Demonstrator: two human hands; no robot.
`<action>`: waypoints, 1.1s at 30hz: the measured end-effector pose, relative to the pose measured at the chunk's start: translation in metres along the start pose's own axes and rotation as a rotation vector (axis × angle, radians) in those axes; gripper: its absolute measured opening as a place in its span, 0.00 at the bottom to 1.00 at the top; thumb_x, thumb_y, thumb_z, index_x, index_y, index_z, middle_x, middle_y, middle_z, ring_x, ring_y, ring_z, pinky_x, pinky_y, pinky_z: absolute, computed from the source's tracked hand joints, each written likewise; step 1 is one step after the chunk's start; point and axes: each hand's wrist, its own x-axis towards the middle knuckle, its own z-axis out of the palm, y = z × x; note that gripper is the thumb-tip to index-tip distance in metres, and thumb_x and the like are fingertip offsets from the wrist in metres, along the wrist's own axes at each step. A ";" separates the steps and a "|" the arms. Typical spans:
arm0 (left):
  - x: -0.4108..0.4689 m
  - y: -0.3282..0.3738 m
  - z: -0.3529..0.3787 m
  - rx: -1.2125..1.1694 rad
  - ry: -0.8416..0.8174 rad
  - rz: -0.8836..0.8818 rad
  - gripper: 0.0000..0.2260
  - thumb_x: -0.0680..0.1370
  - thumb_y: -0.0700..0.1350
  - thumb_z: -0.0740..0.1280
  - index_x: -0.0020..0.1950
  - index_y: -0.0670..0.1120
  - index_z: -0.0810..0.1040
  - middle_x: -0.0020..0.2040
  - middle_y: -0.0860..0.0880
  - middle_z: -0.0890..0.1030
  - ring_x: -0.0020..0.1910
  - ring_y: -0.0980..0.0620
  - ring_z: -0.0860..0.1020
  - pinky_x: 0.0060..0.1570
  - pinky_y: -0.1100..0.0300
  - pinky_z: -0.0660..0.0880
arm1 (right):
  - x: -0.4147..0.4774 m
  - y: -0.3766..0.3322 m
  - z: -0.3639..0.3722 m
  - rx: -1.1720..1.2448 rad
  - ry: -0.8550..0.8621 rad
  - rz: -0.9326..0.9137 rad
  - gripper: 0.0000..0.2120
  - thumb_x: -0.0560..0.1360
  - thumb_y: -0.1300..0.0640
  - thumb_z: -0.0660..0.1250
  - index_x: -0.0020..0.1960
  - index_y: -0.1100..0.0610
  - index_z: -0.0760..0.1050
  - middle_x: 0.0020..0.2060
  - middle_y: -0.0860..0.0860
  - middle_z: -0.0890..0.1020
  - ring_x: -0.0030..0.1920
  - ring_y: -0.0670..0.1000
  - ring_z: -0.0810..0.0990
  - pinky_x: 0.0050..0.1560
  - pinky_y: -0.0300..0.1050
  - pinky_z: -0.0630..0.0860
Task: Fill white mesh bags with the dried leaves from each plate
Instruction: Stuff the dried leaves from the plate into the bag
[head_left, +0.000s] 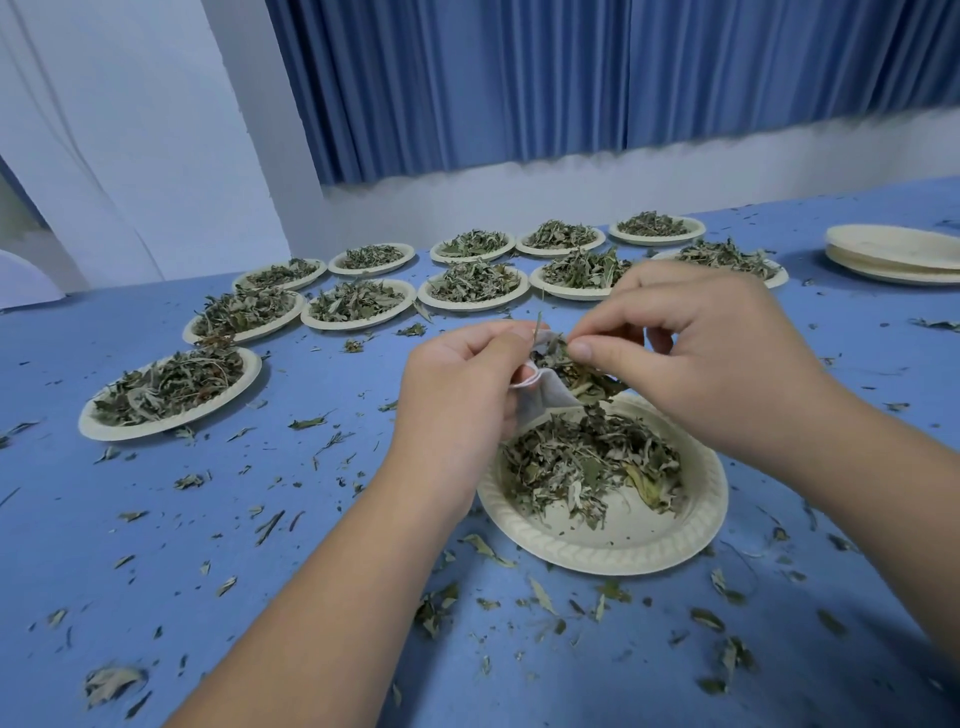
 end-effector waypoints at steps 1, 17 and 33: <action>0.000 0.000 0.000 0.003 -0.005 -0.002 0.08 0.81 0.40 0.64 0.52 0.41 0.83 0.21 0.57 0.70 0.17 0.60 0.70 0.26 0.66 0.74 | 0.000 0.000 0.001 -0.024 -0.014 -0.001 0.01 0.72 0.57 0.73 0.42 0.53 0.84 0.35 0.45 0.79 0.37 0.40 0.74 0.39 0.28 0.65; 0.006 0.000 -0.003 -0.244 0.104 -0.011 0.07 0.78 0.37 0.65 0.43 0.40 0.82 0.28 0.49 0.68 0.20 0.57 0.58 0.19 0.68 0.57 | -0.005 0.002 0.019 0.104 -0.110 0.268 0.32 0.61 0.50 0.80 0.58 0.38 0.66 0.56 0.40 0.71 0.40 0.36 0.78 0.44 0.37 0.76; -0.002 0.001 0.003 -0.056 0.009 0.025 0.07 0.80 0.37 0.64 0.46 0.40 0.81 0.22 0.55 0.69 0.16 0.60 0.66 0.19 0.71 0.65 | -0.003 -0.001 0.008 0.203 0.029 0.206 0.06 0.65 0.60 0.78 0.40 0.51 0.83 0.34 0.45 0.81 0.35 0.45 0.79 0.40 0.42 0.78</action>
